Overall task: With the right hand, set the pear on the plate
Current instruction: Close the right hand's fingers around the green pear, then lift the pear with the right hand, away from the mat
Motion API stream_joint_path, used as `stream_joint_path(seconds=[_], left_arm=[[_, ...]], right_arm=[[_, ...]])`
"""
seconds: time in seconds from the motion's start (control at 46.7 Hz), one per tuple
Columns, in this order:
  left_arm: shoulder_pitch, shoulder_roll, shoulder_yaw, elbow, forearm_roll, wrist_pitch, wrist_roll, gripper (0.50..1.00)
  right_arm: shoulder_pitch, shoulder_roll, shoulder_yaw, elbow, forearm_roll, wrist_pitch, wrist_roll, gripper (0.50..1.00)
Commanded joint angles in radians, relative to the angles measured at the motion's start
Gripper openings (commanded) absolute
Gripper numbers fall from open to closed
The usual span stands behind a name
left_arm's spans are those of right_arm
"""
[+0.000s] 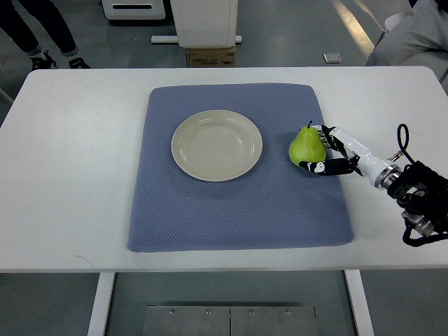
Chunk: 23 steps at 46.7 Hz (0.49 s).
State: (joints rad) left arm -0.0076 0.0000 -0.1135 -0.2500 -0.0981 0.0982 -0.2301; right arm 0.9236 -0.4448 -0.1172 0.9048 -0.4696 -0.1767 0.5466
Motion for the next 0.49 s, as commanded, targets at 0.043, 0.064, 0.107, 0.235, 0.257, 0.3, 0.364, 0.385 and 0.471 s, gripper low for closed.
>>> stream_joint_path(seconds=[0.043, 0.064, 0.107, 0.235, 0.257, 0.3, 0.364, 0.385, 0.471], left_arm=[[0.0, 0.0, 0.0, 0.0, 0.0, 0.0, 0.0, 1.0], [0.0, 0.0, 0.0, 0.0, 0.0, 0.0, 0.0, 1.0], [0.0, 0.0, 0.0, 0.0, 0.0, 0.0, 0.0, 1.0], [0.0, 0.0, 0.0, 0.0, 0.0, 0.0, 0.0, 1.0], [0.001, 0.0, 0.0, 0.0, 0.0, 0.0, 0.0, 1.0], [0.0, 0.0, 0.0, 0.0, 0.0, 0.0, 0.0, 1.0], [0.0, 0.0, 0.0, 0.0, 0.0, 0.0, 0.0, 1.0], [0.0, 0.0, 0.0, 0.0, 0.0, 0.0, 0.0, 1.0], [0.0, 0.0, 0.0, 0.0, 0.0, 0.0, 0.0, 1.0]], right_arm=[[0.009, 0.0, -0.013, 0.0, -0.001, -0.014, 0.01, 0.5], [0.009, 0.0, -0.013, 0.0, -0.001, -0.014, 0.013, 0.5], [0.012, 0.0, -0.015, 0.0, -0.001, -0.014, 0.019, 0.5], [0.023, 0.0, -0.013, 0.002, 0.0, -0.014, 0.022, 0.5], [0.024, 0.0, -0.013, 0.0, 0.0, -0.014, 0.022, 0.5], [0.027, 0.0, -0.012, 0.0, 0.006, -0.014, 0.021, 0.5], [0.031, 0.0, -0.007, 0.0, 0.012, -0.014, 0.021, 0.5], [0.031, 0.0, -0.004, 0.0, 0.015, -0.014, 0.021, 0.5], [0.032, -0.005, 0.007, -0.003, 0.022, -0.014, 0.022, 0.5]])
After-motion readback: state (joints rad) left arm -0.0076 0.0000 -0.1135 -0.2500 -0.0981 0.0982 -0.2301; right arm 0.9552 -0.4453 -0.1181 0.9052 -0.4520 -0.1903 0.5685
